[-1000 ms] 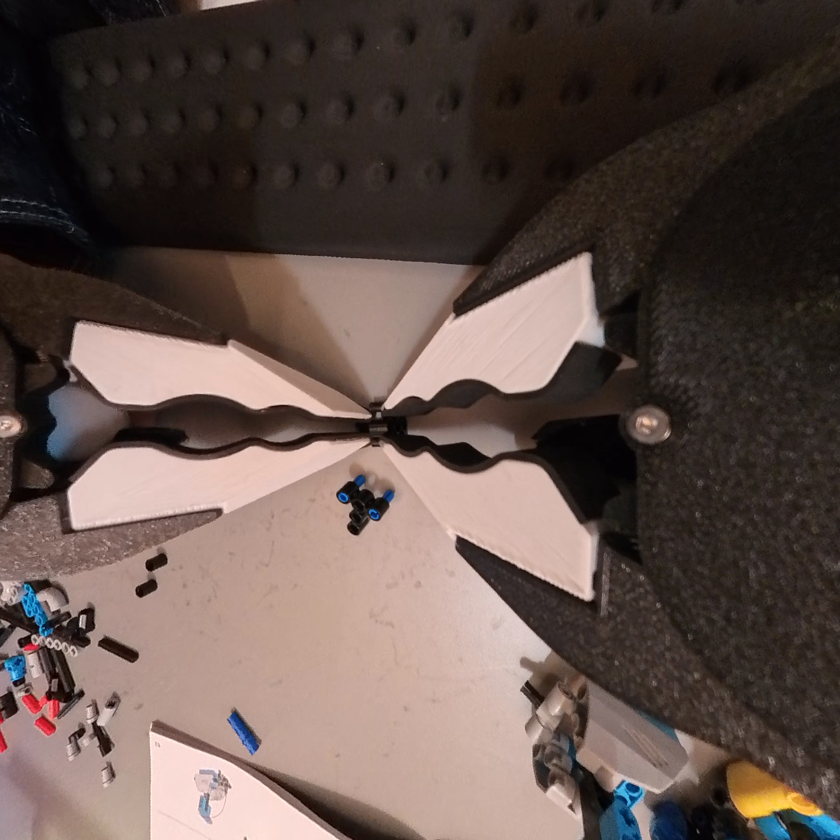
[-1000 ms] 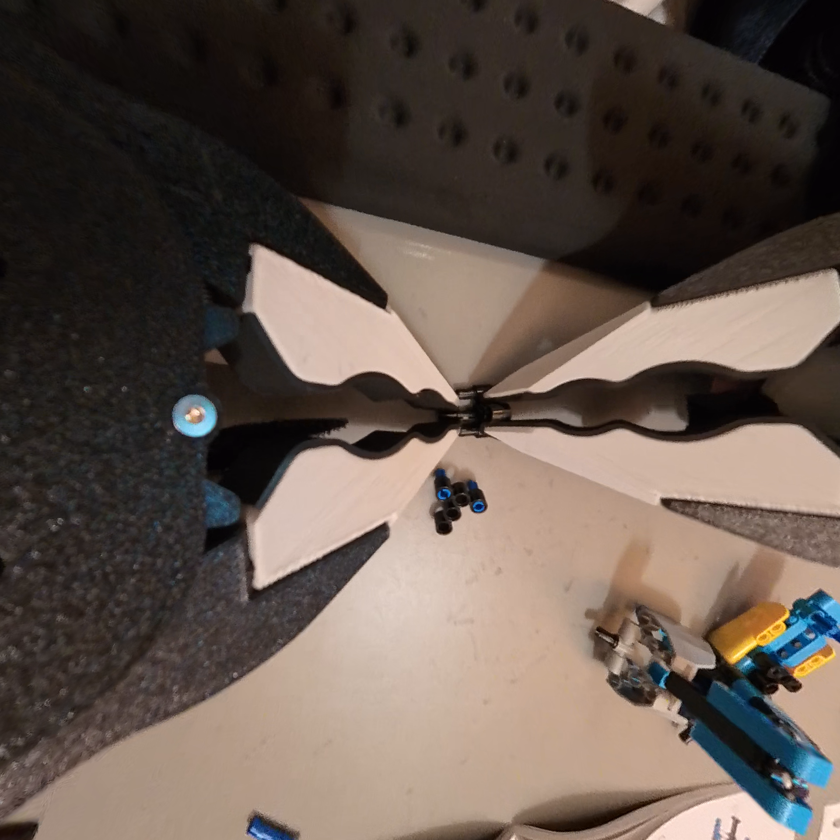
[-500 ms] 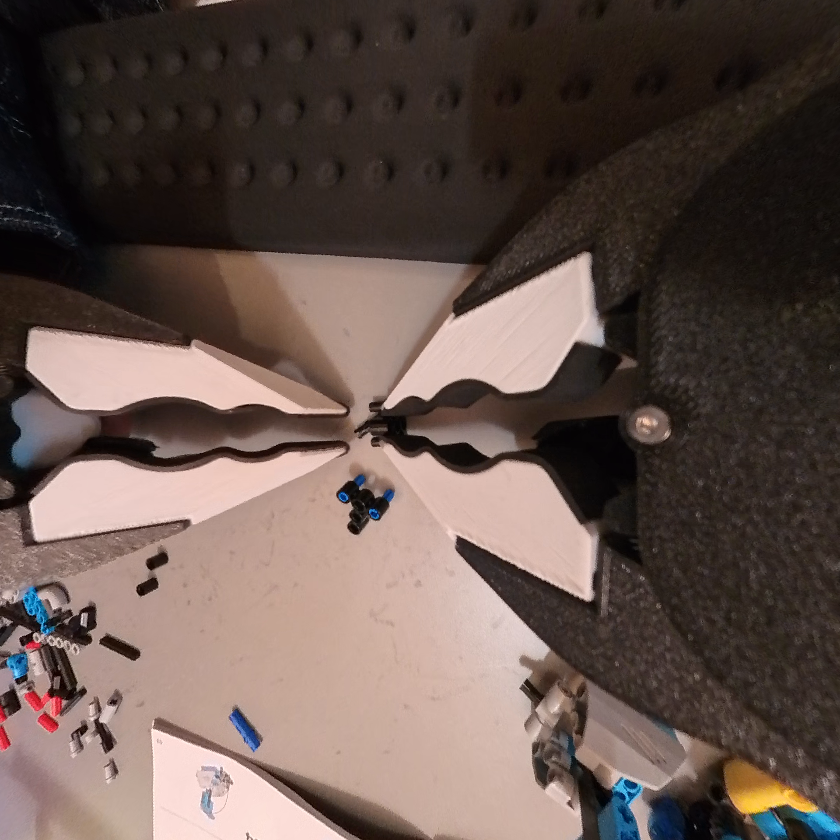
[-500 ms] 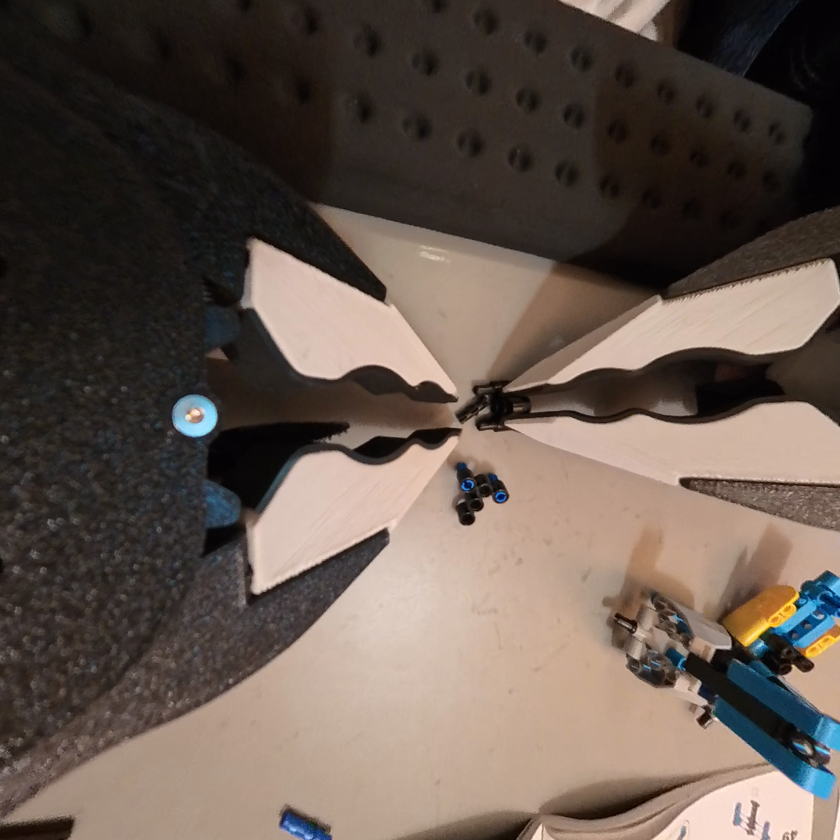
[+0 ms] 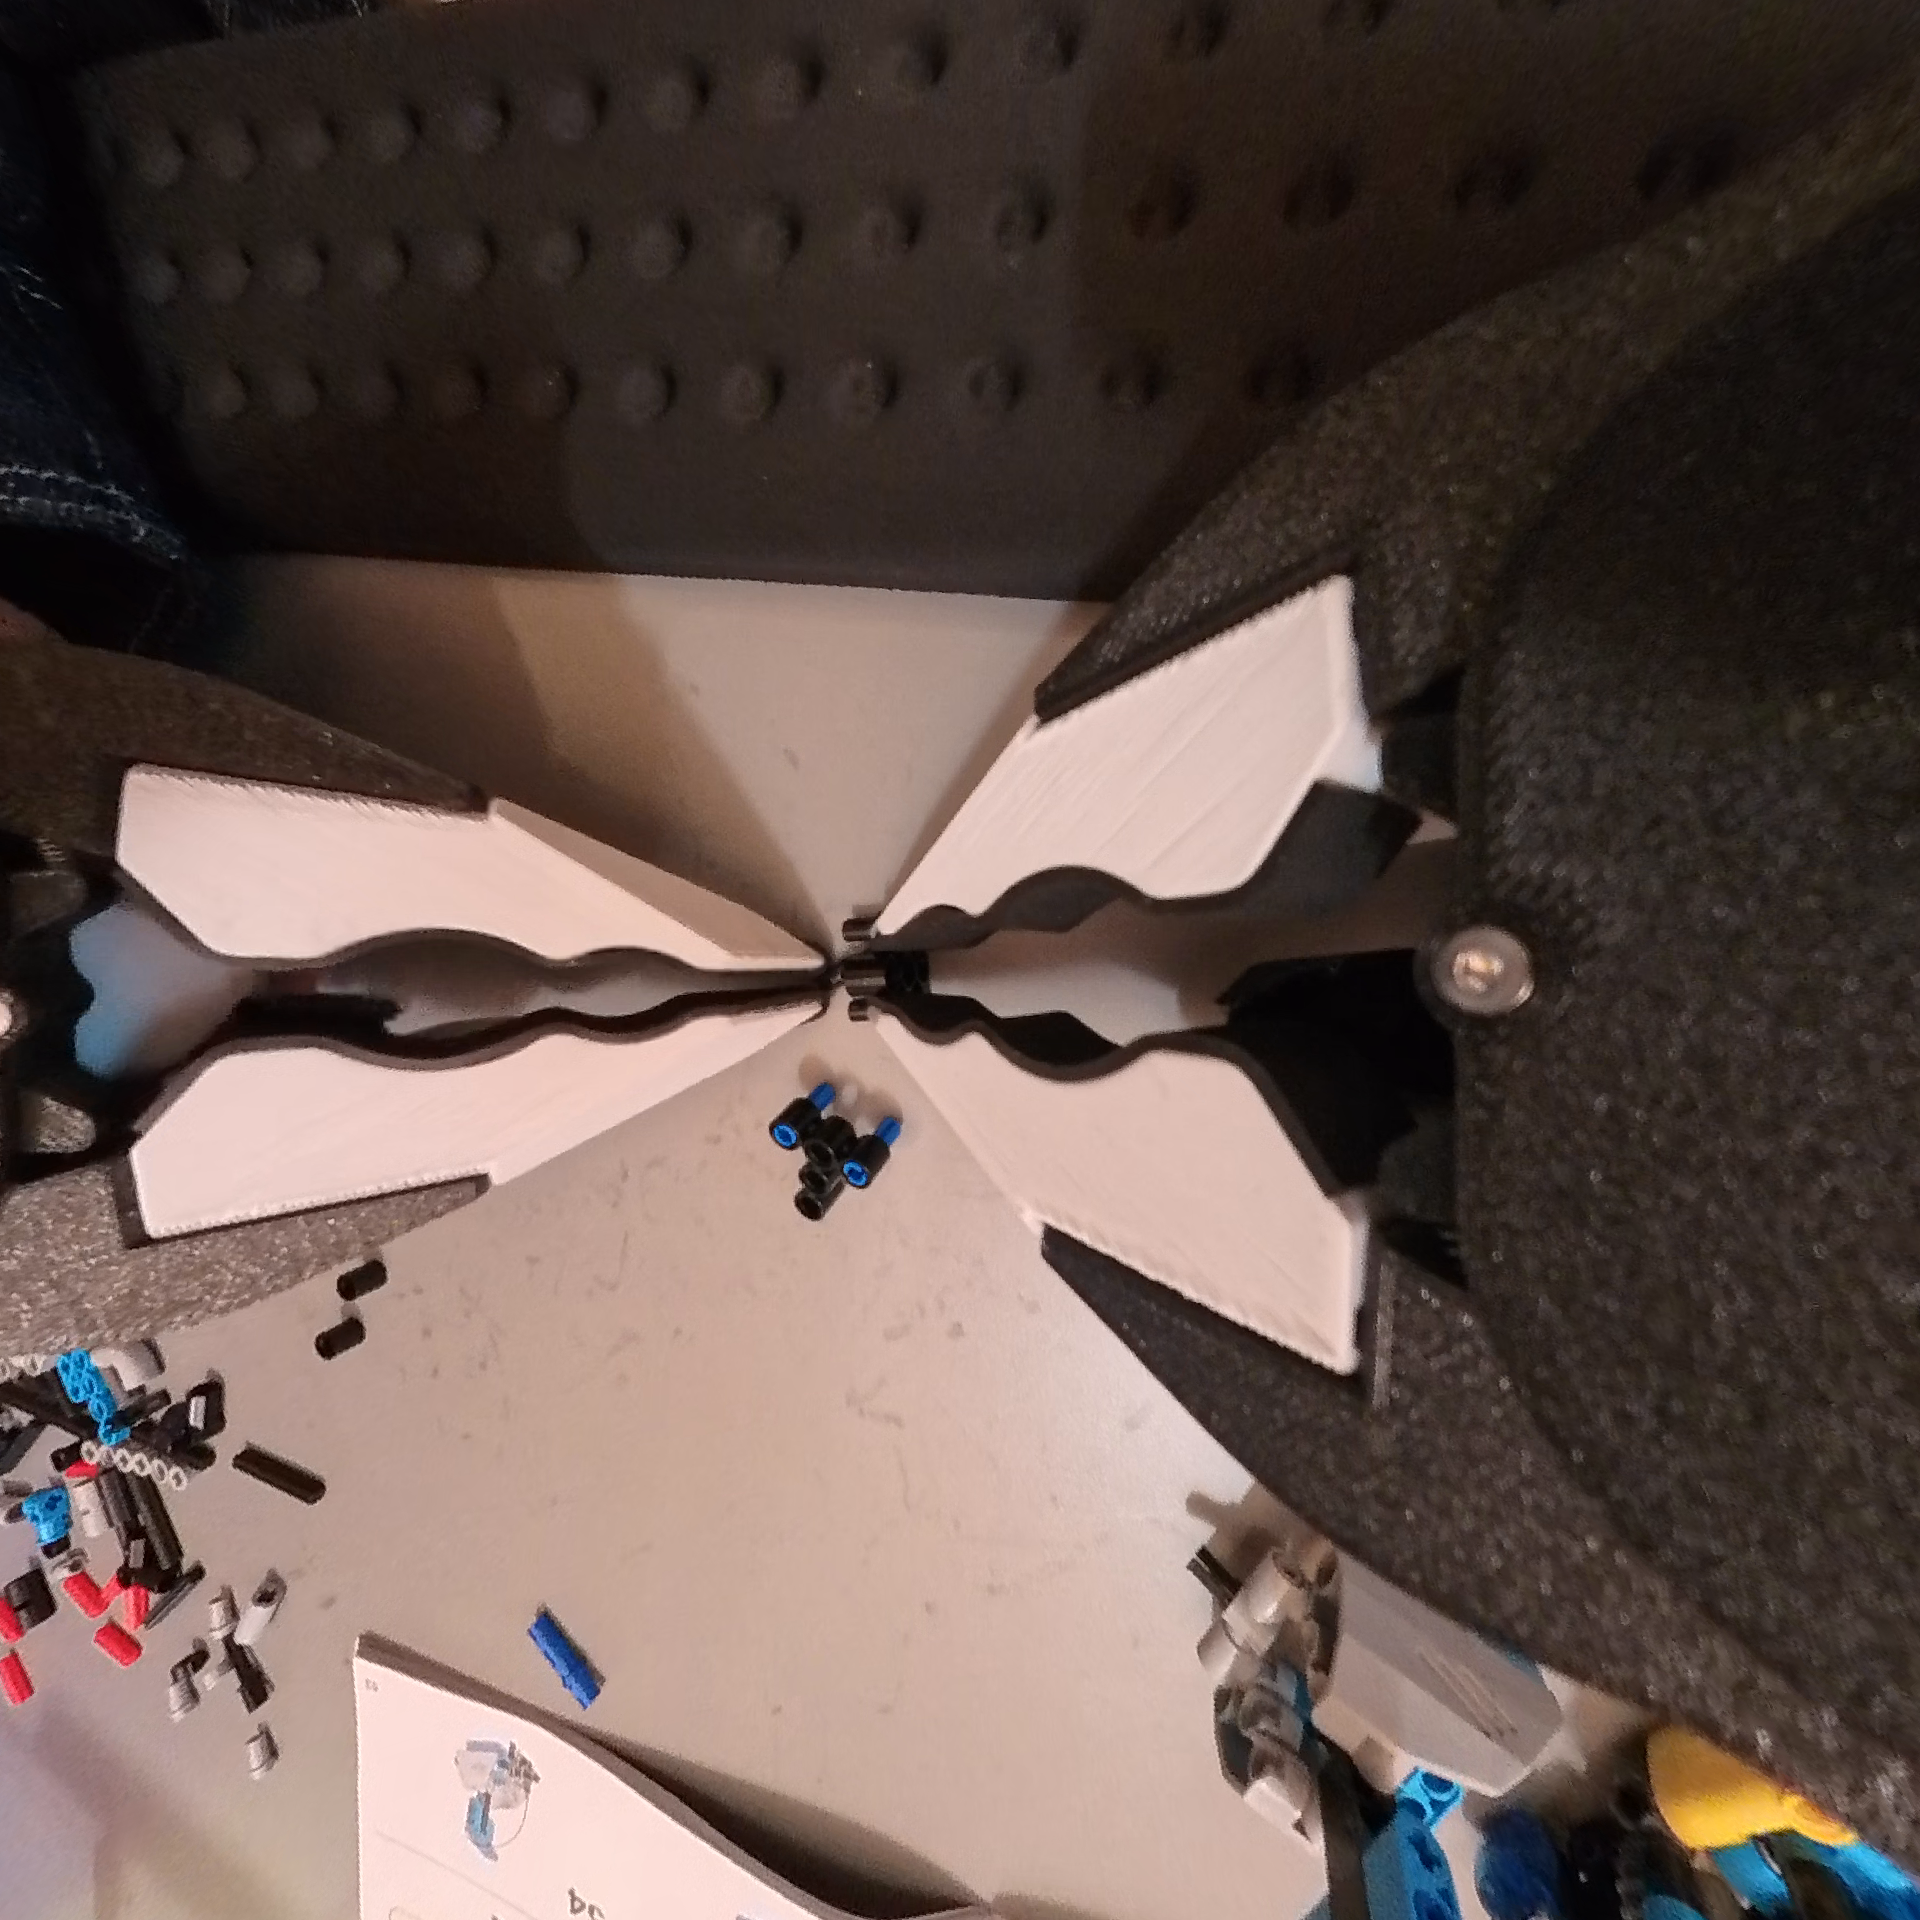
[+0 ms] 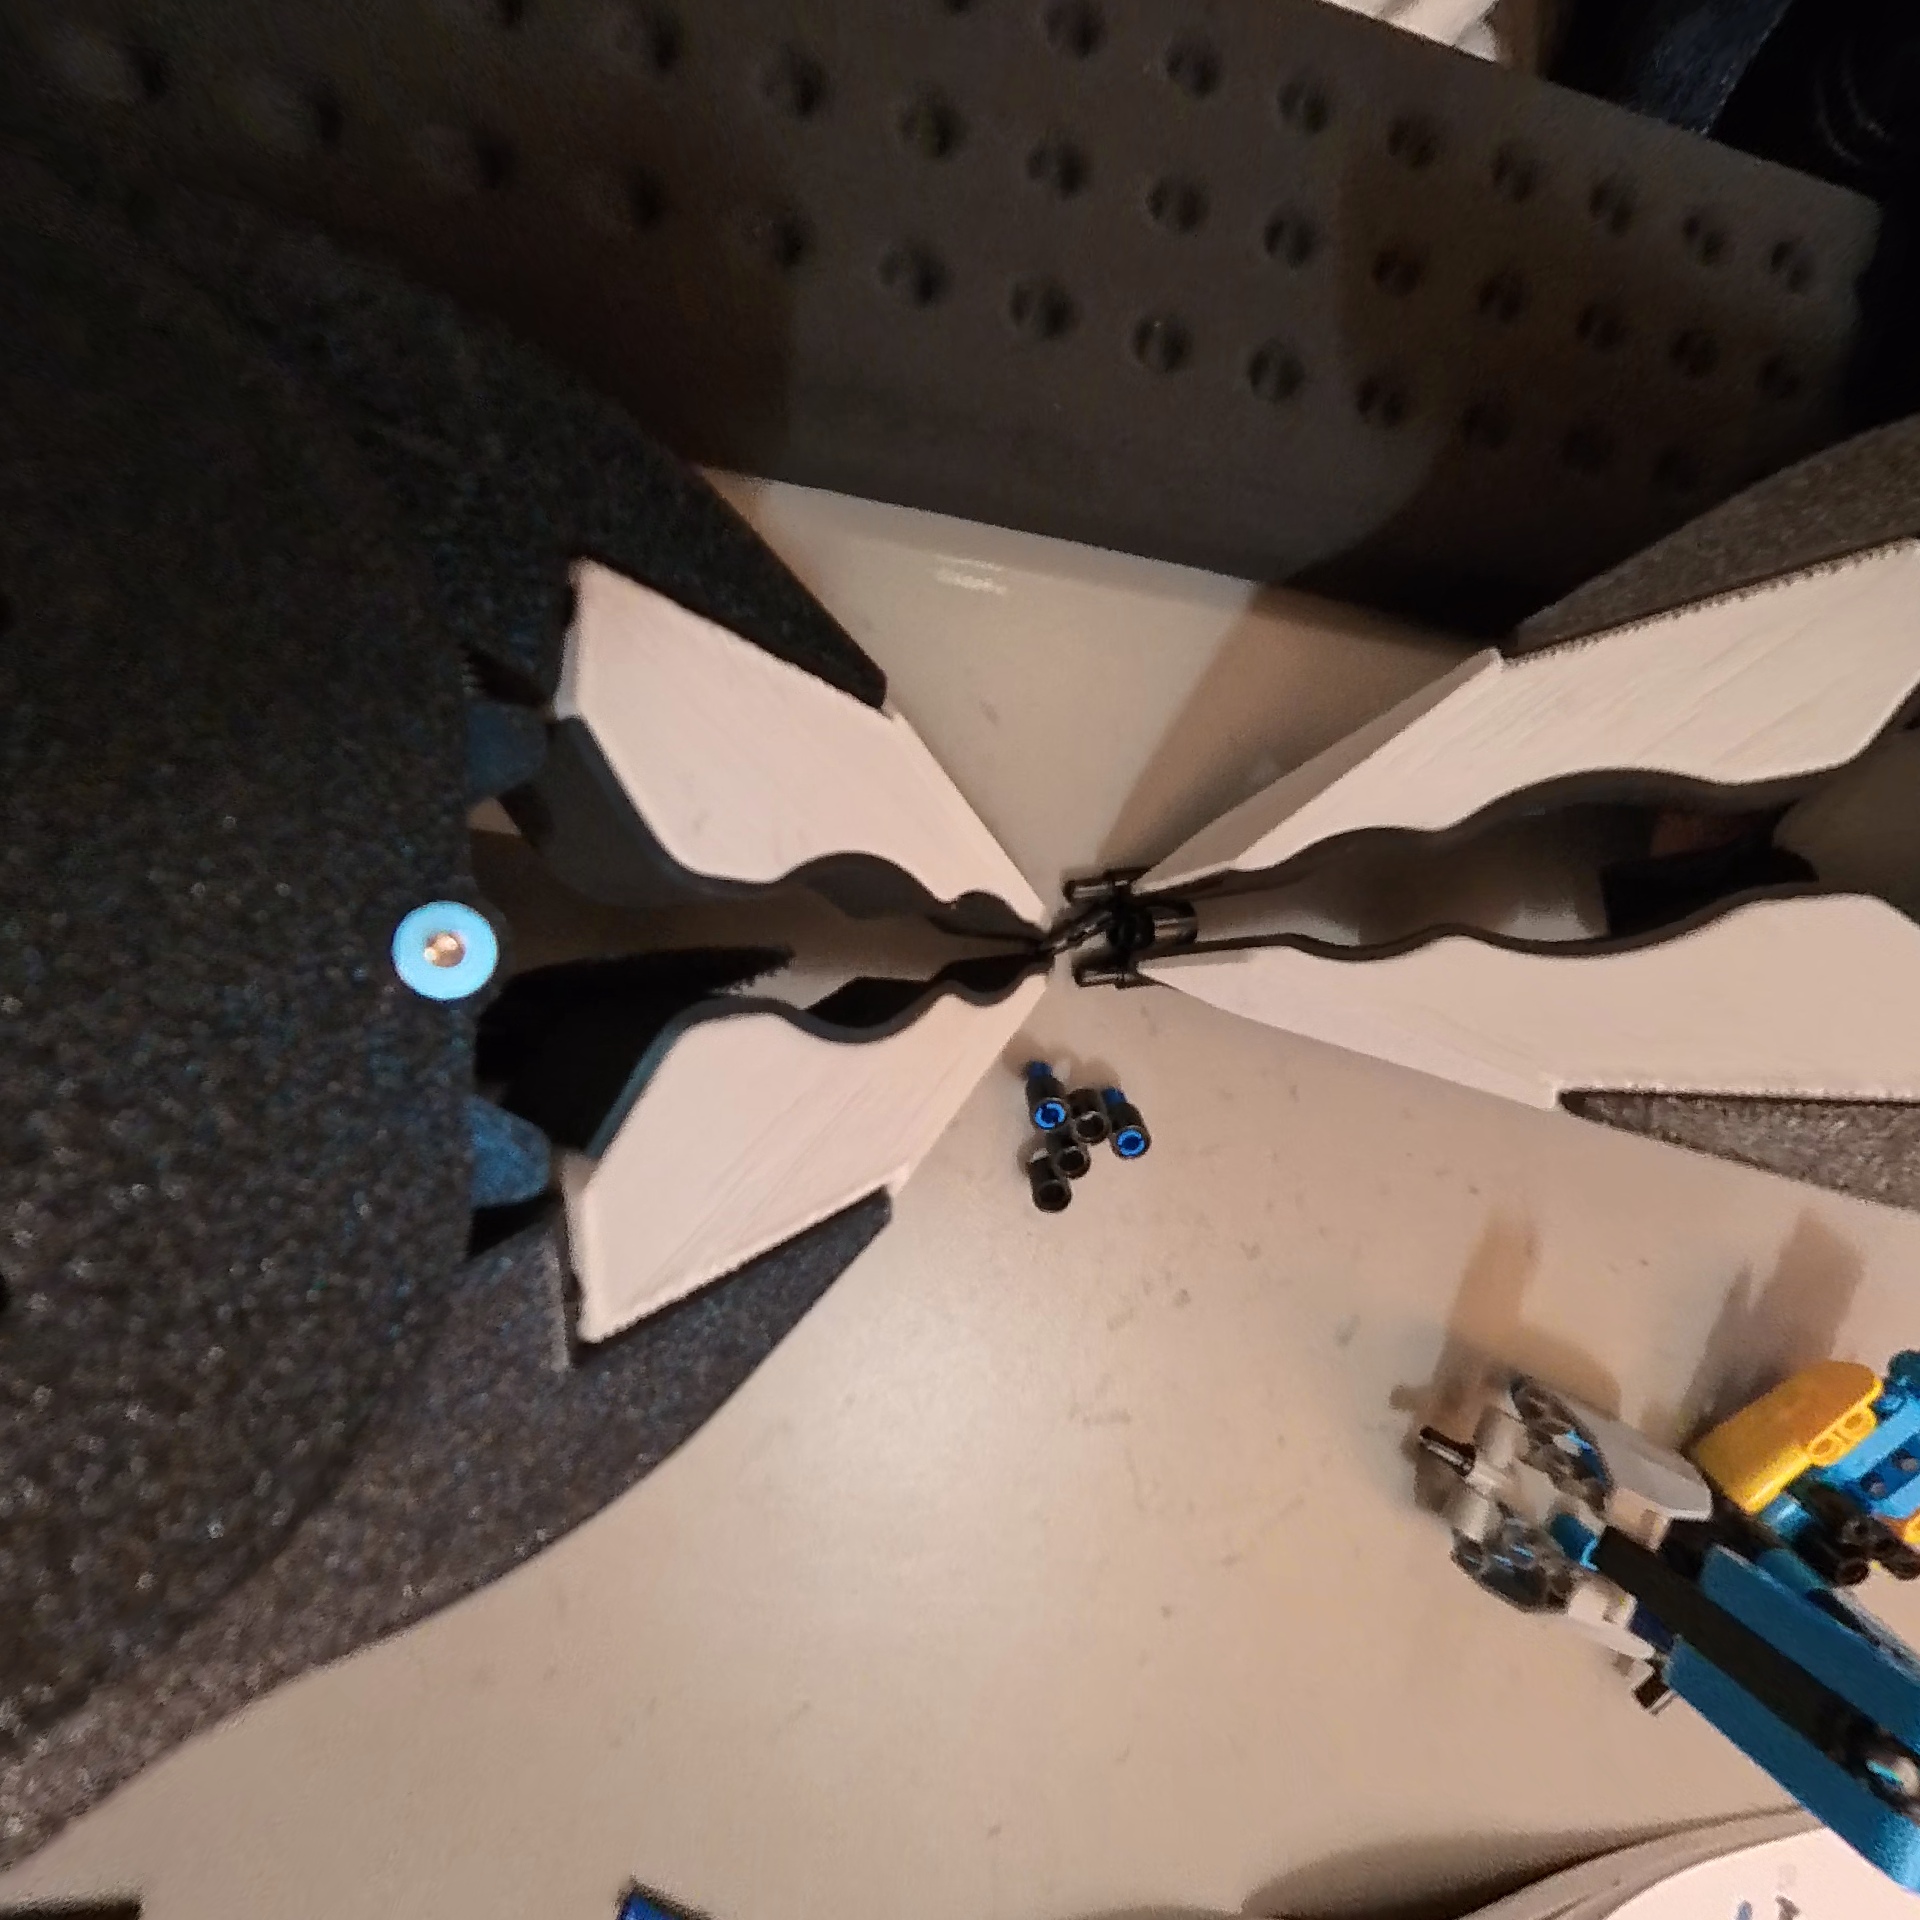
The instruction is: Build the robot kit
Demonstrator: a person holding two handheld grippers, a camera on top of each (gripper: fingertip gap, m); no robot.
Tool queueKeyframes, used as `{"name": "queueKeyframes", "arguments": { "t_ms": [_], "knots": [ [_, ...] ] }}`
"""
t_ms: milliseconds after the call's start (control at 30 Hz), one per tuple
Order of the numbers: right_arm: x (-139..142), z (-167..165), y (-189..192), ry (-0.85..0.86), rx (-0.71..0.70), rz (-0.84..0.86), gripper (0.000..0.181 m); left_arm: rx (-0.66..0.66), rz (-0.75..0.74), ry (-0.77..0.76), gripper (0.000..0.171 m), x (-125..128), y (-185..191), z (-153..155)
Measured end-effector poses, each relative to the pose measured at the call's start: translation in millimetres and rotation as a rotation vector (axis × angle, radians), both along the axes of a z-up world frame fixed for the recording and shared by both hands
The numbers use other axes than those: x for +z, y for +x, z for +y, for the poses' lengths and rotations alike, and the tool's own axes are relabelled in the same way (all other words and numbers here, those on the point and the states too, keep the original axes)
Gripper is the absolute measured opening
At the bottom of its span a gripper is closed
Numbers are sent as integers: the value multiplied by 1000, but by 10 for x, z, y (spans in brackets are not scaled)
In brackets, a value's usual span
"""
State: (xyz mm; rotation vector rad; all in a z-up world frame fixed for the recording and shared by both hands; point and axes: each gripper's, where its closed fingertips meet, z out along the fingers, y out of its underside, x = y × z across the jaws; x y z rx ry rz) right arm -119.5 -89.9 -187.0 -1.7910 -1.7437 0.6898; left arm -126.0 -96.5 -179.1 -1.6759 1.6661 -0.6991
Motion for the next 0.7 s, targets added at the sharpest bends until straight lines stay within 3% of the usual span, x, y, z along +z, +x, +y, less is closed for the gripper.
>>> {"name": "queueKeyframes", "arguments": {
  "t_ms": [467, 700],
  "knots": [
    [8, -17, 16, -5, -167, -25, 1, 13, 1, 8, 8, 0, -2, 1],
    [11, 20, 36, 55, -176, -59, 1, 14, 0, 5, 8, 3, -1, -1]
  ]
}}
